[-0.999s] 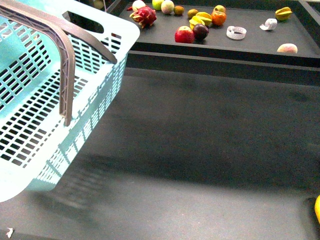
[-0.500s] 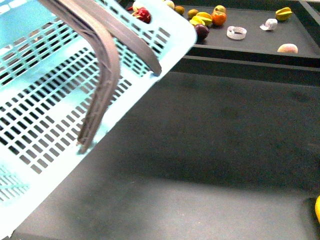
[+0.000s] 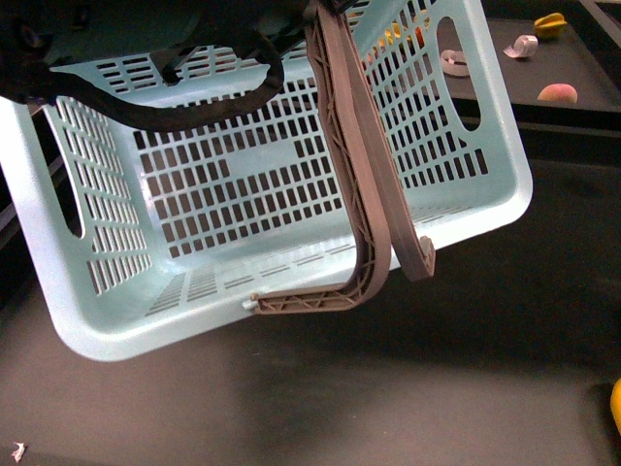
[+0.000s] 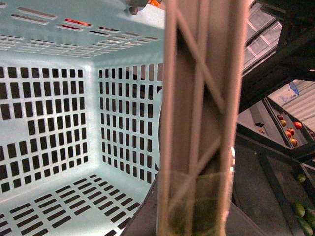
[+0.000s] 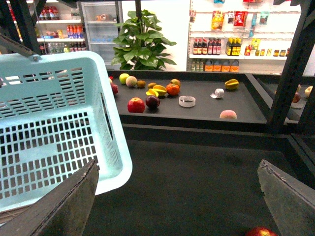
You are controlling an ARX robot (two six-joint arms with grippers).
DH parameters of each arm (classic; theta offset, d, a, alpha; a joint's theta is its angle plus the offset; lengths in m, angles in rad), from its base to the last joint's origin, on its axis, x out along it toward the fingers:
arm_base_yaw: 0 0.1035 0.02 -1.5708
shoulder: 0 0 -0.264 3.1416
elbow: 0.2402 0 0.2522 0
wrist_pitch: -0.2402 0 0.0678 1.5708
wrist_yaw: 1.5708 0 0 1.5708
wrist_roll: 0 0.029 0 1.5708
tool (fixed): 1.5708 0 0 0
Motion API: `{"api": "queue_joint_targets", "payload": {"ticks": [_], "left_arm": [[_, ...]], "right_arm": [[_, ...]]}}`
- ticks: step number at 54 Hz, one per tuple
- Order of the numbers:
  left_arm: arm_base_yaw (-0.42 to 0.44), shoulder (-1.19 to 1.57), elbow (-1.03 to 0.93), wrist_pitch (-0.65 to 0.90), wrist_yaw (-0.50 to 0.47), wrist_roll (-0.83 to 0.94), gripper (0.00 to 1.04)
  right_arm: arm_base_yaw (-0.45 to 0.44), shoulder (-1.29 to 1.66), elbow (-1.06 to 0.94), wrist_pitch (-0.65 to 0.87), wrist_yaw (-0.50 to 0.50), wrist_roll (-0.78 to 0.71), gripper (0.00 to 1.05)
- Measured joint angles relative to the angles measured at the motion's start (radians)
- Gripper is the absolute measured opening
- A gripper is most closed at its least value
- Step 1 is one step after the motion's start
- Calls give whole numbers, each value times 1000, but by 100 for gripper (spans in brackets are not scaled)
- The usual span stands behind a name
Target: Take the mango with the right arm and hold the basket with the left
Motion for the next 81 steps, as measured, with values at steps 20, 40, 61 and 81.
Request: {"api": "queue_joint_targets", "payload": {"ticks": [20,40,61,81], "left_arm": [[-44,89,58,-23,92,105,6],[-58,149,104,-34,98,71,6],[-59,149,106,-34,100,71,6],[-59,149,106,-34,98,70,6]], "right_arm": [[0,0,0,0,0,0,96],[0,0,0,0,0,0,96],[0,0,0,0,0,0,96],[0,0,0,0,0,0,96]]}}
